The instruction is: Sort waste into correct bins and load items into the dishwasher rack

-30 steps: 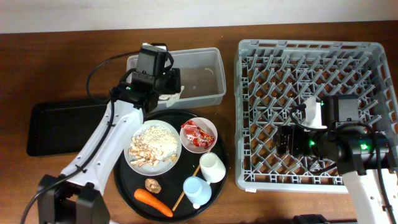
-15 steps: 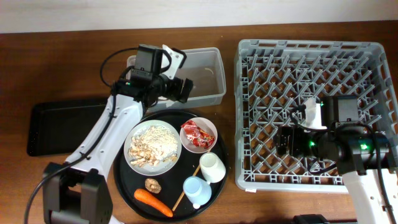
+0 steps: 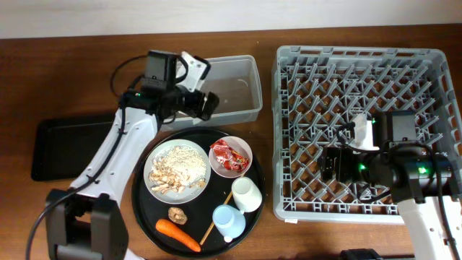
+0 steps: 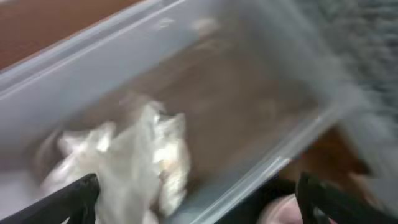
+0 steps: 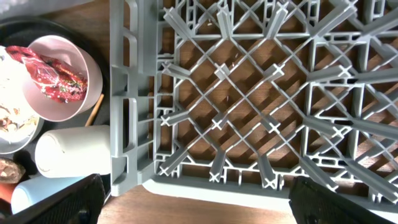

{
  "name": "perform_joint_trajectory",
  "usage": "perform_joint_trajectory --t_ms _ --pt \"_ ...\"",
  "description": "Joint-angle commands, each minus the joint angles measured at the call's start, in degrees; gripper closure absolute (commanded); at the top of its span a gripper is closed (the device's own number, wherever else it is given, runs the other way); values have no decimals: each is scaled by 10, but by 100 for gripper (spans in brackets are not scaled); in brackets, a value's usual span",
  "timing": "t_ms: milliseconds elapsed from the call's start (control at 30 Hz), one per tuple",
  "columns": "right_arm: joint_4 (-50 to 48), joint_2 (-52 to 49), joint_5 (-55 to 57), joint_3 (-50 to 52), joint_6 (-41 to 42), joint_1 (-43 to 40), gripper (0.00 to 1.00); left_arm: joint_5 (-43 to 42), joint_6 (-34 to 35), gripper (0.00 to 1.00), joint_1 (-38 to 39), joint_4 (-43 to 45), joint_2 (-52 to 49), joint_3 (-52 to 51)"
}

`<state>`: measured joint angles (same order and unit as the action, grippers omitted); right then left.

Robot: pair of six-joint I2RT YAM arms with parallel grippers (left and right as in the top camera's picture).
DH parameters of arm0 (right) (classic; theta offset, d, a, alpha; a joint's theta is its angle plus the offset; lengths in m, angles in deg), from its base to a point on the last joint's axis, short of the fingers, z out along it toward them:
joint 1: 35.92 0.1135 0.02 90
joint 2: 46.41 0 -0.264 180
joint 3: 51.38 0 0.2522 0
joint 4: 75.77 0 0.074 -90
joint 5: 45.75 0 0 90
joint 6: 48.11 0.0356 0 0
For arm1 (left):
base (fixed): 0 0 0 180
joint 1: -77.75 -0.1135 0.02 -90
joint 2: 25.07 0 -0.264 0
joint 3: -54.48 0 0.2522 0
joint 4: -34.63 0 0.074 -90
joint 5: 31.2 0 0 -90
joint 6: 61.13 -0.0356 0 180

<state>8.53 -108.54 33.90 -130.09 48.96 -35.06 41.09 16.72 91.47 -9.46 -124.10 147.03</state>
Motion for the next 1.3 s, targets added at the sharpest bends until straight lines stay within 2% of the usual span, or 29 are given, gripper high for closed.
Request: perform_joint_trajectory --t_ms 0,33,67,133,167,200,267,300,333,367,400,433,500,533,567,600,633,667,700,733,767,800,833,867,900,933,1000,1100,1267 --pt "2 1 5 -9 -2 3 2 235 270 1 -8 -16 2 14" --pt "0 1 5 -9 -2 3 2 -182 -42 1 -10 -22 2 16" --pt "-3 1 5 -9 -2 3 2 -291 -214 1 -13 -51 2 16" --pt "-1 1 5 -9 -1 3 2 379 351 1 -14 -71 5 20" --pt "0 1 5 -9 -2 3 2 -132 -37 1 -15 -57 6 28" --pt "-3 1 5 -9 -1 3 2 -303 -216 1 -17 -78 6 28" --pt "0 1 5 -9 -1 3 2 383 299 1 -10 -51 7 30" --pt "2 1 5 -9 -1 3 2 184 161 1 -7 -42 9 38" --pt "-2 1 5 -9 -1 3 2 -337 -228 1 -11 -88 9 40" --pt "-3 1 5 -9 -1 3 2 -300 -214 1 -14 -62 7 40" --pt "-2 1 5 -9 -1 3 2 181 188 1 -13 -13 0 40" --pt "0 1 5 -9 -1 3 2 235 285 1 -10 -71 1 49" --pt "-2 1 5 -9 -2 3 2 -460 -378 1 -12 -170 -4 50" --pt "0 1 5 -9 -1 3 2 -250 -234 1 -19 -105 -7 49" --pt "2 1 5 -9 -1 3 2 231 212 1 -19 -72 -13 50" --pt "4 1 5 -9 -1 3 2 311 336 1 -19 -128 -10 55" --pt "6 1 5 -9 -2 3 2 -230 -97 0 -23 -101 -12 56" --pt "4 0 5 -9 -1 3 2 -472 -381 1 -29 -177 -13 56" --pt "6 0 5 -9 -1 3 2 -8 65 1 -34 -63 -20 57" --pt "6 0 5 -9 -1 3 2 346 379 1 -29 -158 -17 70" --pt "8 0 5 -9 -2 3 2 2 118 1 -28 -118 -16 84" --pt "3 0 5 -9 -1 3 2 -365 -253 1 -32 -151 -16 86" --pt "2 0 4 -9 -1 3 2 -205 -158 1 -40 -98 -17 86" --pt "6 0 1 -9 -1 3 2 105 167 1 -40 -87 -19 89" --pt "8 0 1 -9 -1 3 2 174 295 1 -34 -144 -11 109" --pt "6 0 2 -9 -2 3 2 -50 103 1 -33 -108 -10 112" --pt "6 0 -1 -9 -1 3 2 144 186 1 -28 -96 -9 112" --pt "0 0 -27 -9 -12 3 2 -60 142 1 -14 -92 -6 112" --pt "-181 -29 -314 -9 -103 5 2 -479 143 1 -29 -83 28 112"
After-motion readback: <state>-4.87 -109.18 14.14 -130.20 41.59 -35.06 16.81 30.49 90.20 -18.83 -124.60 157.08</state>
